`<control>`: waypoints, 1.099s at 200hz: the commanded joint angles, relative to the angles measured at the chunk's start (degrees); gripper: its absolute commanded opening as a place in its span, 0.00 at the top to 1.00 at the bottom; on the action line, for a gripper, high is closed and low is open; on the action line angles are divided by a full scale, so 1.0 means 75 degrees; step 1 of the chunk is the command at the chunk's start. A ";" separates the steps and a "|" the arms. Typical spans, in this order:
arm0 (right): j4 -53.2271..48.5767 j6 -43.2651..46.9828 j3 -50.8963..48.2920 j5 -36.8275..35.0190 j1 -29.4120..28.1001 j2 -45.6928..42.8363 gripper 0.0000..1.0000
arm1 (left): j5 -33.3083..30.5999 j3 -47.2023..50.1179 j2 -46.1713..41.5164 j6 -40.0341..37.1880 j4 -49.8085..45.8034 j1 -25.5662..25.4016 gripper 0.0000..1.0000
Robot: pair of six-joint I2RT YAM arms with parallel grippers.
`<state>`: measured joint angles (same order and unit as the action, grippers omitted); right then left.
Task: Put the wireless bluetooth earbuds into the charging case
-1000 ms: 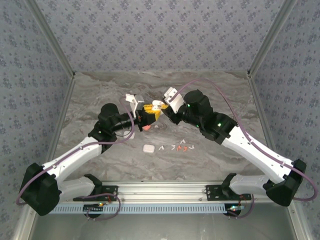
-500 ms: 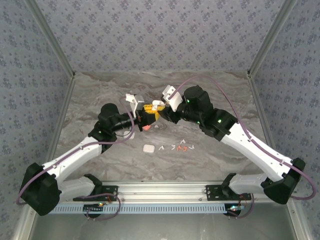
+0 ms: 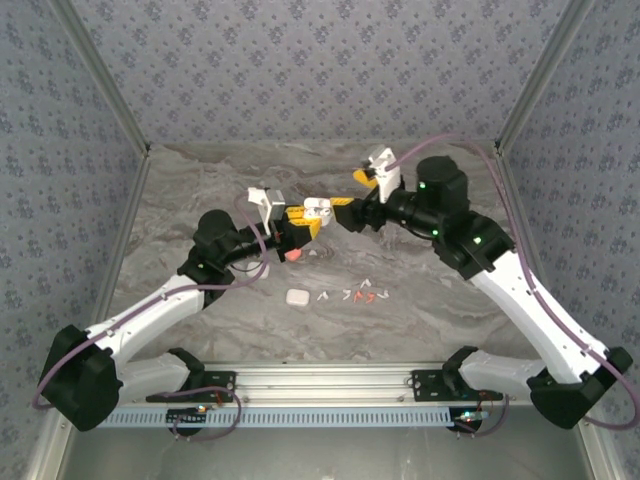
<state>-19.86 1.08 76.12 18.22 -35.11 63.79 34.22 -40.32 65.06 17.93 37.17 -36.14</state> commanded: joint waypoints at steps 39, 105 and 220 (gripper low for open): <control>0.1163 -0.1968 -0.0891 0.2871 0.1123 -0.0110 0.00 | 0.0142 0.0044 -0.0061 0.0269 0.0926 -0.0035 1.00; 0.0784 -0.2015 -0.0374 0.3850 0.0634 0.1022 0.00 | 0.0138 0.0030 -0.0029 0.0297 0.0883 -0.0035 1.00; 0.0257 -0.1373 -0.0082 0.4128 0.0321 0.0753 0.00 | 0.0033 -0.0046 -0.0038 0.0049 0.0482 -0.0086 1.00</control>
<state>-15.25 -11.97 73.43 47.55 -32.18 72.42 34.24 -39.94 65.06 19.40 40.53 -36.47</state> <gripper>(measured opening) 0.998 0.213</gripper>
